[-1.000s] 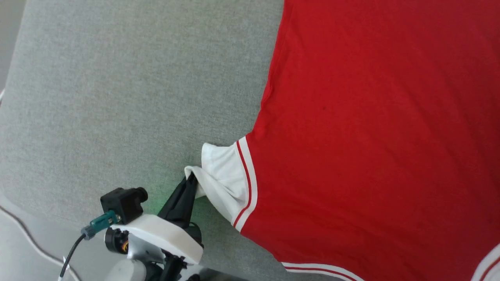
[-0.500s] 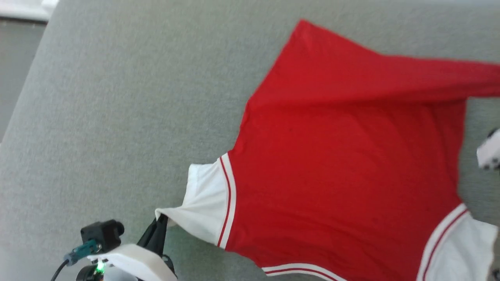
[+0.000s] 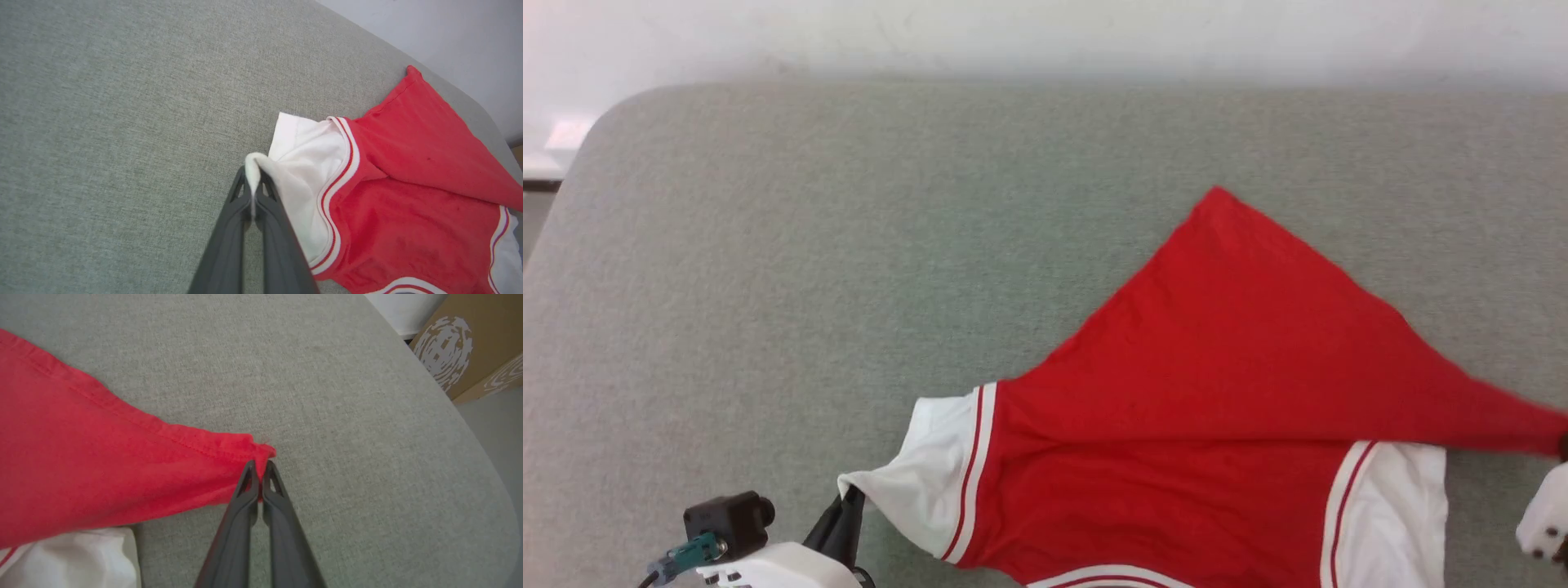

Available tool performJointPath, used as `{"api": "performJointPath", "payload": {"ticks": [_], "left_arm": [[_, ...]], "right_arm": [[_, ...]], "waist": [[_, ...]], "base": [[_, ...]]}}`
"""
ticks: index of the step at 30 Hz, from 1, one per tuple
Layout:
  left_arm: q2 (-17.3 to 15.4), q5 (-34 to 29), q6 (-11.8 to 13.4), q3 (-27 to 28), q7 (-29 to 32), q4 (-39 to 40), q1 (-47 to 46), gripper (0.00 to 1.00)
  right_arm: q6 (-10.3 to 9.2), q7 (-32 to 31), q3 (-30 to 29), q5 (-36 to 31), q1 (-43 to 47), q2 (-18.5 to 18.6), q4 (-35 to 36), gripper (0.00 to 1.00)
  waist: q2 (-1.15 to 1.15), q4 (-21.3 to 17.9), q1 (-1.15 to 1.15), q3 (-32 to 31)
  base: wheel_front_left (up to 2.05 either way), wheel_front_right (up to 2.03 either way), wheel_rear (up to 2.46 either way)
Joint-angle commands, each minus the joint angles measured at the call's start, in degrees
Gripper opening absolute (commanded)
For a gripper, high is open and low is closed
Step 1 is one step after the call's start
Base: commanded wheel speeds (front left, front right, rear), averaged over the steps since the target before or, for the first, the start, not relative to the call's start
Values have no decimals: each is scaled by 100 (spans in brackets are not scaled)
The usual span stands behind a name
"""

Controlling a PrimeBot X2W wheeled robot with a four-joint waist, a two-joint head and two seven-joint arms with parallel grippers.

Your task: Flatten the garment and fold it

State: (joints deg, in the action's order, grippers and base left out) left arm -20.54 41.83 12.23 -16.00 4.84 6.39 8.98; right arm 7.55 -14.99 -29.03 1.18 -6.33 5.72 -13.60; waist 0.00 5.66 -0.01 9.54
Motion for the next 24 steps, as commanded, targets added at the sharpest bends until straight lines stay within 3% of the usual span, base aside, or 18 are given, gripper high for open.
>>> {"api": "performJointPath", "payload": {"ticks": [1,6,10,11,12,13,16,24], "left_arm": [[-53,9,42,27,24,50,32,0],[-88,2,78,15,66,106,71,0],[-79,15,78,-12,84,123,65,0],[-77,16,76,-19,85,123,61,0],[-76,17,75,-24,84,122,56,0],[-74,18,73,-29,84,119,50,0],[-69,19,60,-52,87,104,21,0],[-47,22,-4,-126,87,45,-91,0]], "right_arm": [[-6,-338,-64,-73,119,-56,25,0],[-6,-1775,-51,-166,426,-145,-41,0],[-6,-2279,-3,-124,503,-170,162,0],[-6,-2260,2,-84,498,-172,239,24],[-6,-2207,38,-46,485,-159,311,57],[-6,-2119,70,-8,457,-128,376,100],[-6,-1555,264,127,282,14,568,100],[-6,758,1920,710,-501,826,593,100]], "waist": [[0,-167,1,-127],[0,-226,1,-137],[0,-239,1,-126],[0,-239,1,-124],[0,-238,1,-121],[0,-235,1,-119],[0,-216,1,-97],[0,-86,1,-10]], "base": [[0,0,0],[0,0,0],[0,0,0],[0,0,0],[0,0,0],[0,0,0],[0,0,0],[0,0,0]]}}
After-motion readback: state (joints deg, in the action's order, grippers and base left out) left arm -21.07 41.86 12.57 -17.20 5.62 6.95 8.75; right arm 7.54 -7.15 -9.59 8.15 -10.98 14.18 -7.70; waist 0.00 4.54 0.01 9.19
